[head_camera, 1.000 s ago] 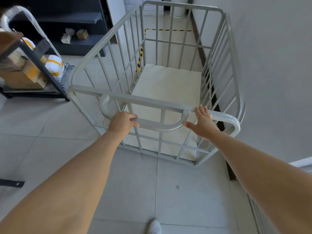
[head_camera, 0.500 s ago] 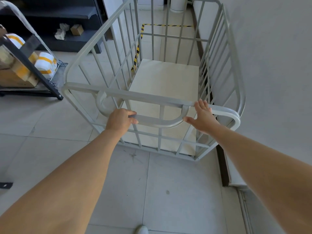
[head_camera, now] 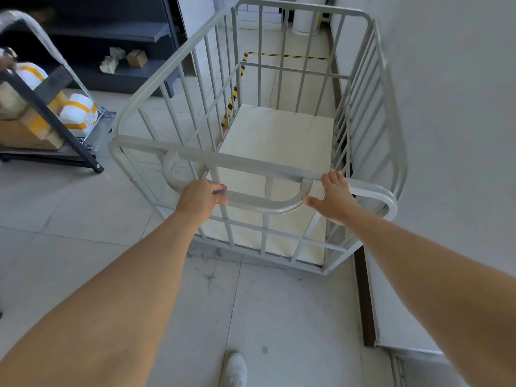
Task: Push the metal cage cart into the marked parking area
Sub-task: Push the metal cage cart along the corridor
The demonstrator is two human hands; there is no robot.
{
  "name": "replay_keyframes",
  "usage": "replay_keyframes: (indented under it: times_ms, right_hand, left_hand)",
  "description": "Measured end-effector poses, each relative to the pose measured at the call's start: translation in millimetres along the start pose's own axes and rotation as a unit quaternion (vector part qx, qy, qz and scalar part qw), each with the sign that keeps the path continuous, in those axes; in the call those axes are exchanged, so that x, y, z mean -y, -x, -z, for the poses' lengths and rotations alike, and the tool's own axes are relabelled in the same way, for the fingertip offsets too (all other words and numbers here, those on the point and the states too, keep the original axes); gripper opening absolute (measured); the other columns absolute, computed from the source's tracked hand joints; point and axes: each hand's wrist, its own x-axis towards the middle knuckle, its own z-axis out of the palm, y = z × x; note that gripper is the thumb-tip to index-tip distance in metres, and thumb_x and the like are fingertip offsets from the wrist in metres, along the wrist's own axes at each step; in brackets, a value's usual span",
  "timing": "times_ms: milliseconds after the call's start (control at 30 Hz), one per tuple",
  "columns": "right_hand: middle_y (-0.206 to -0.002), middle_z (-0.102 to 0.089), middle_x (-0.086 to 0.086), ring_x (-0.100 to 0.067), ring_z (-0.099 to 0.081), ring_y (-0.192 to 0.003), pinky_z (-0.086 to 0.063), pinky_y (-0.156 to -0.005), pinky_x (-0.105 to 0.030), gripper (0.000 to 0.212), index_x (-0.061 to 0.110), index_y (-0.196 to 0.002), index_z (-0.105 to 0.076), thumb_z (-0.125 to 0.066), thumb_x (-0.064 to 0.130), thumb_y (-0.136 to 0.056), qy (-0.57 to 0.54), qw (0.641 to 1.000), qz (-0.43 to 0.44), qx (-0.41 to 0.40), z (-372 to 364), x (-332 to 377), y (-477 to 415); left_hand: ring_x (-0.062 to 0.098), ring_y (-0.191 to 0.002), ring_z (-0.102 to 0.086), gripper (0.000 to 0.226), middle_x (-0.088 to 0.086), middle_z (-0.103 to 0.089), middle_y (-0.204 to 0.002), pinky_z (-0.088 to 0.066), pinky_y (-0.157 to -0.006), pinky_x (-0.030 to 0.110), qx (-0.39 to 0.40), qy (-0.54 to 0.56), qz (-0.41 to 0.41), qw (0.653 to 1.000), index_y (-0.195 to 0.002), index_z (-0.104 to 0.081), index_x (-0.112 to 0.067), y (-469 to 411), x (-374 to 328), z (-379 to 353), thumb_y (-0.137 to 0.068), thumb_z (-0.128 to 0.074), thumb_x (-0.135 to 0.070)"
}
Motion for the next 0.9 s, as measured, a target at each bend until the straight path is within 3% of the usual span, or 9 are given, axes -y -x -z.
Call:
replay_keyframes:
  times_ms: [767, 900]
  right_hand:
    - [-0.161, 0.004, -0.012, -0.027, 0.010, -0.149, -0.002, -0.122, -0.043, 0.091, 0.003, -0.153, -0.004, -0.048, 0.053, -0.092, -0.032, 0.999, -0.025, -0.021, 64.3, 37.5, -257.4]
    - [-0.161, 0.006, -0.012, -0.027, 0.011, -0.148, 0.001, -0.120, -0.041, 0.091, 0.002, -0.152, 0.000, -0.046, 0.053, -0.093, -0.033, 0.999, -0.028, -0.020, 77.4, 47.9, -300.3]
  left_hand:
    - [0.028, -0.115, -0.059, 0.041, 0.013, -0.066, -0.122, -0.040, -0.107, 0.037, -0.002, -0.009, -0.012, 1.000, -0.123, -0.065, -0.006, -274.0, -28.9, 58.0, -0.082, -0.068, -0.008]
    - [0.024, -0.105, -0.058, 0.030, 0.014, -0.067, -0.116, -0.041, -0.096, 0.032, -0.008, -0.003, -0.007, 1.000, -0.111, -0.070, -0.010, -321.7, -34.1, 69.3, -0.082, -0.065, -0.004]
